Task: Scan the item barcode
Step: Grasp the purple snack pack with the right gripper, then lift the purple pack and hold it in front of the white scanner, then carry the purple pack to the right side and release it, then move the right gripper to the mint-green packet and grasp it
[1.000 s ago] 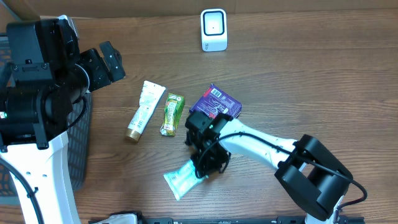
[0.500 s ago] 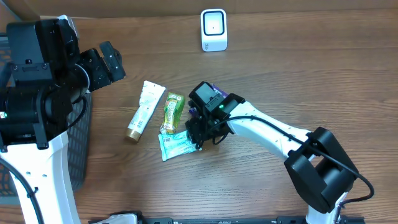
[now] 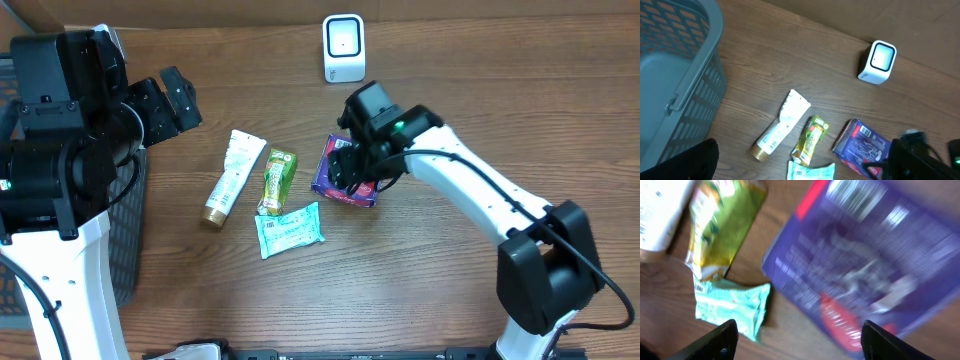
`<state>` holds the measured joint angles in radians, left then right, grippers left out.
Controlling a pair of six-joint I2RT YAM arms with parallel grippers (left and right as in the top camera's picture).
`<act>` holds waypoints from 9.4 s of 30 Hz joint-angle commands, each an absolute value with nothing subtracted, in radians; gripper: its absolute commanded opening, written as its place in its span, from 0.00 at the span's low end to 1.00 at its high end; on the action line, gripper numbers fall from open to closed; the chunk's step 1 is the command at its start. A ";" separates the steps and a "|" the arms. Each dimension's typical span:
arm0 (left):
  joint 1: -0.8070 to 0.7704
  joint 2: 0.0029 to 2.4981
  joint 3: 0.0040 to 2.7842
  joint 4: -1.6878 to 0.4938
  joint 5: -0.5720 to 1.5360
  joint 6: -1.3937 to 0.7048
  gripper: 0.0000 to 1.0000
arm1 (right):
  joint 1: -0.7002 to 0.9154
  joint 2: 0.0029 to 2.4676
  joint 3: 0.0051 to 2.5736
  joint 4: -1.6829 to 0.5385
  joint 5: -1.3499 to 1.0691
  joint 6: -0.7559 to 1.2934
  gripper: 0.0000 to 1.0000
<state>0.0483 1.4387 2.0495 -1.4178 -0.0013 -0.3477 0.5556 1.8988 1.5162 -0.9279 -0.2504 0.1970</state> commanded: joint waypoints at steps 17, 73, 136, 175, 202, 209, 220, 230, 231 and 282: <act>0.052 1.453 2.063 -1.409 -0.011 -0.337 1.00 | 0.401 1.868 1.436 -0.878 -0.274 0.543 0.80; 0.052 1.453 2.063 -1.410 -0.010 -0.336 1.00 | 0.222 1.672 1.226 -0.475 -0.793 0.322 0.09; 0.052 1.466 2.063 -1.417 -0.010 -0.337 1.00 | 0.554 2.295 2.159 -0.299 0.889 -1.084 0.04; 0.052 1.466 2.063 -1.417 -0.010 -0.336 0.99 | 0.555 2.453 2.147 -0.115 0.904 -1.176 0.04; 0.052 1.466 2.063 -1.417 -0.010 -0.337 1.00 | 0.442 1.700 2.147 -1.194 0.189 0.282 0.04; 0.052 1.466 2.063 -1.417 -0.010 -0.337 1.00 | 0.106 1.692 2.091 -1.471 0.181 0.609 0.04; 0.052 1.466 2.063 -1.417 -0.010 -0.337 1.00 | -0.292 1.697 1.543 -1.076 -0.078 0.741 0.04; 0.052 1.466 2.063 -1.417 -0.010 -0.337 1.00 | -0.405 1.697 1.280 -0.879 -0.063 0.699 0.54; 0.052 1.466 2.063 -1.417 -0.010 -0.337 1.00 | -0.408 1.696 1.280 -0.880 -0.062 0.680 0.67; 0.052 1.466 2.063 -1.417 -0.010 -0.337 1.00 | 0.595 2.100 1.348 -0.669 -0.680 0.398 0.85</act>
<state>0.0483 1.4609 2.0495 -1.4174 -0.0017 -0.3447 0.5789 2.0586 1.3575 -0.6811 -0.6327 0.3519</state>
